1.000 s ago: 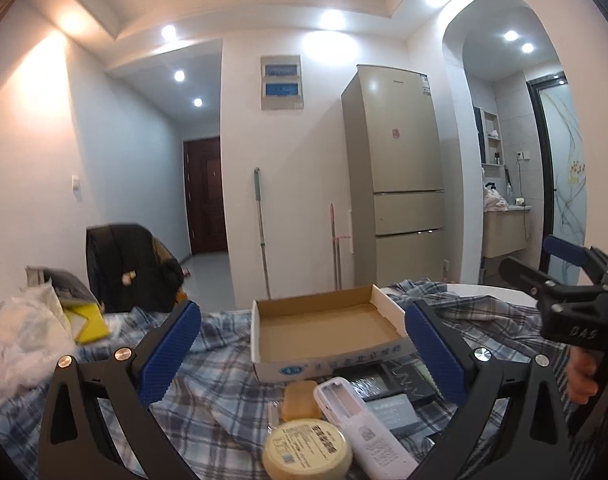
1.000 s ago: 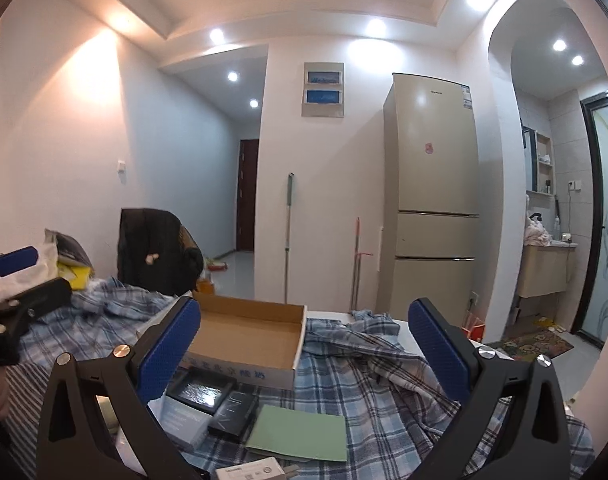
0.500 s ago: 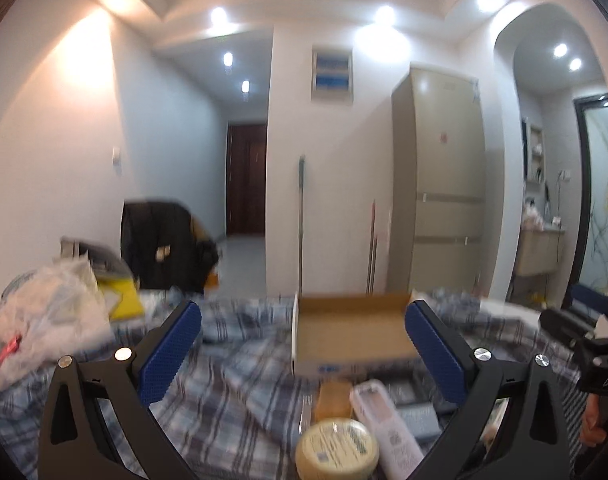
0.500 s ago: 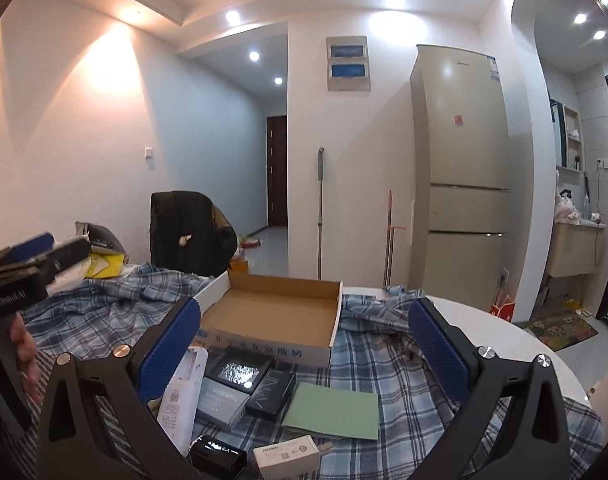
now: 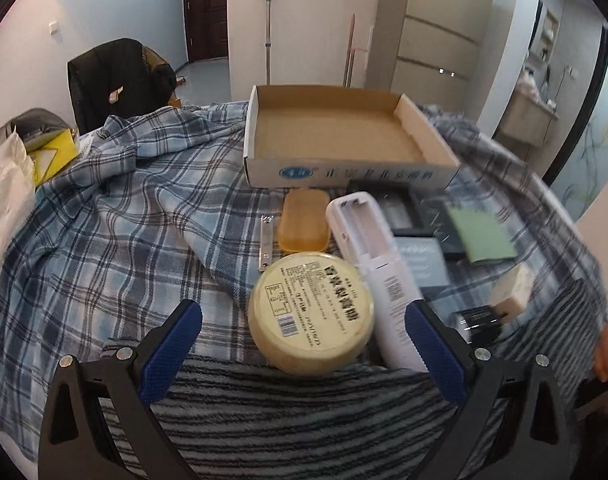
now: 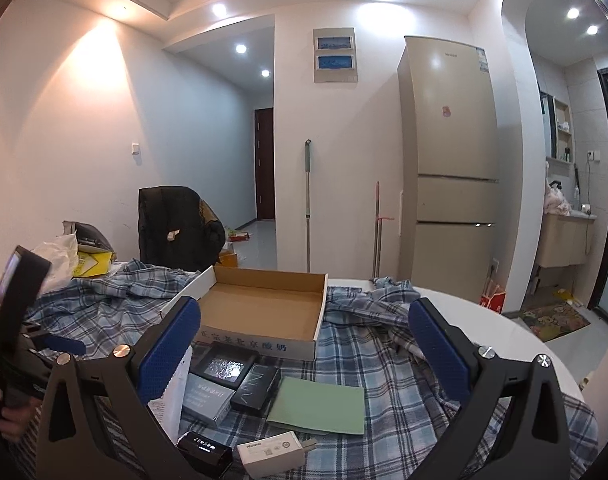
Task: Organize rigid objects
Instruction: 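Lower the left tool onto the round cream tin while the right tool approaches the white charger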
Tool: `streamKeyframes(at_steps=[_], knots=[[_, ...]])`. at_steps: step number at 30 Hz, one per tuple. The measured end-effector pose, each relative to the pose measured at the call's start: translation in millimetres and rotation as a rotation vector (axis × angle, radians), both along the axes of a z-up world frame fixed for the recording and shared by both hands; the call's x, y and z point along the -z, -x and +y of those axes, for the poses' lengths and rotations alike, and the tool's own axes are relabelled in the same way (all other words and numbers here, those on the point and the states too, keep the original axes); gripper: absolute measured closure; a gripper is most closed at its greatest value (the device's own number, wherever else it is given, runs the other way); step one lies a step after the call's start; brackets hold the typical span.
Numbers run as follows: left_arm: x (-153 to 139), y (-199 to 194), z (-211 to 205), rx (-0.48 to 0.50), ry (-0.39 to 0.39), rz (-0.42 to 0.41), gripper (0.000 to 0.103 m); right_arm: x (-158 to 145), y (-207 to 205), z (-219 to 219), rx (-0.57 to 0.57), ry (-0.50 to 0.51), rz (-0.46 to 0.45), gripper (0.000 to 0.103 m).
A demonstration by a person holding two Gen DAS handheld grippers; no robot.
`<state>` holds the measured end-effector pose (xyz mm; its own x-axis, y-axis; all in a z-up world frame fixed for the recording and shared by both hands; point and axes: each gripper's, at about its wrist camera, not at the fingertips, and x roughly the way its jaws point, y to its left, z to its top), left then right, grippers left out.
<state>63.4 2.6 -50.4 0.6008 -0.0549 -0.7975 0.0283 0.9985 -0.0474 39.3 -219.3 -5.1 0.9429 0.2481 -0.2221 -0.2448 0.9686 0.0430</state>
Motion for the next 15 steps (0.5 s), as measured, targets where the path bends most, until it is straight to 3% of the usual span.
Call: streamKeyframes(at_steps=[4,15], knots=[[8.7,-5.3,-0.8,0.006,0.009,0.036,0.011,1.6,-2.7,0.7,0.01,0.012,0.015,0.0],[23.7,-14.4,-5.2,0.017,-0.036,0.033,0.011,2.6,-6.6,-1.4,0.066,0.039,0.04,0.0]])
